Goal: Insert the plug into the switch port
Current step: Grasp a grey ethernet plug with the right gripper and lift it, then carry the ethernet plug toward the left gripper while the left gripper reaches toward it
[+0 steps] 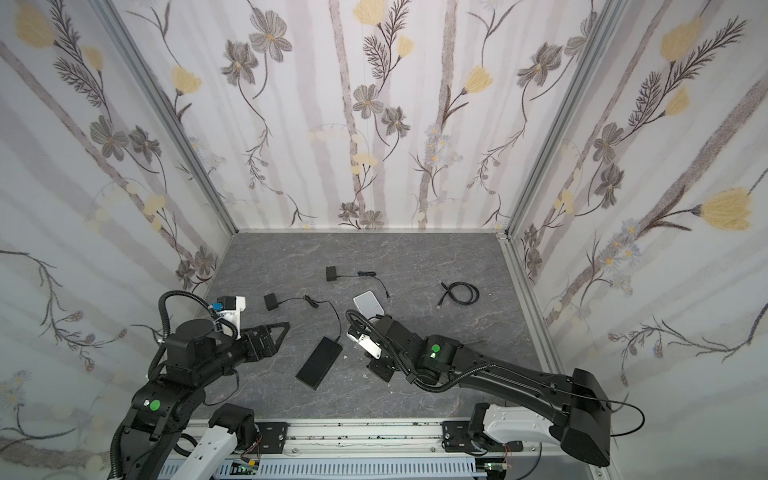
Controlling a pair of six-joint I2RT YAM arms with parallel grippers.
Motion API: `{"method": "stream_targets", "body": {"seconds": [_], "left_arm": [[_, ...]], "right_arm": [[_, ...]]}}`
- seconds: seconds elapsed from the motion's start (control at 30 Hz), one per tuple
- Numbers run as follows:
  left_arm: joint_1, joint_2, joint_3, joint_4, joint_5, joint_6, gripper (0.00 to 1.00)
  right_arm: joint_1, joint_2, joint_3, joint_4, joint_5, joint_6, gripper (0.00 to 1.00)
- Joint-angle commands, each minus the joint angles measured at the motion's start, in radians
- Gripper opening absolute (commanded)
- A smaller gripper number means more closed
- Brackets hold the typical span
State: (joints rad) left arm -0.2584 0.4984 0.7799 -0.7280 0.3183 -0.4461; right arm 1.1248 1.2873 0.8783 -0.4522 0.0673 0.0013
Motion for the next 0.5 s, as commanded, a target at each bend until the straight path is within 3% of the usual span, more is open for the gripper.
{"method": "stream_targets", "body": {"seconds": [0.0,0.1,0.2,0.27,0.33,0.4,0.47], "left_arm": [[0.001,0.045,0.011,0.002,-0.045,-0.116,1.0],[0.004,0.057,-0.038,0.022,-0.057,-0.37,1.0],[0.004,0.011,-0.126,0.129,-0.045,-0.514,1.0],[0.003,-0.045,-0.239,0.307,0.039,-0.546,1.0],[-0.002,-0.089,-0.348,0.485,0.071,-0.677,1.0],[-0.01,-0.07,-0.355,0.483,0.087,-0.706,1.0],[-0.042,-0.017,-0.323,0.489,0.15,-0.645,1.0]], "right_arm": [[0.001,-0.044,-0.011,-0.018,0.034,0.052,0.04],[0.001,-0.082,-0.025,-0.026,0.04,0.078,0.03],[0.002,-0.128,-0.04,-0.025,0.036,0.098,0.04],[0.002,-0.154,-0.049,-0.026,0.044,0.107,0.06],[-0.001,-0.174,-0.061,-0.033,0.058,0.116,0.06],[0.0,-0.191,-0.062,-0.04,0.053,0.116,0.06],[0.0,-0.205,-0.065,-0.04,0.05,0.115,0.06]]}}
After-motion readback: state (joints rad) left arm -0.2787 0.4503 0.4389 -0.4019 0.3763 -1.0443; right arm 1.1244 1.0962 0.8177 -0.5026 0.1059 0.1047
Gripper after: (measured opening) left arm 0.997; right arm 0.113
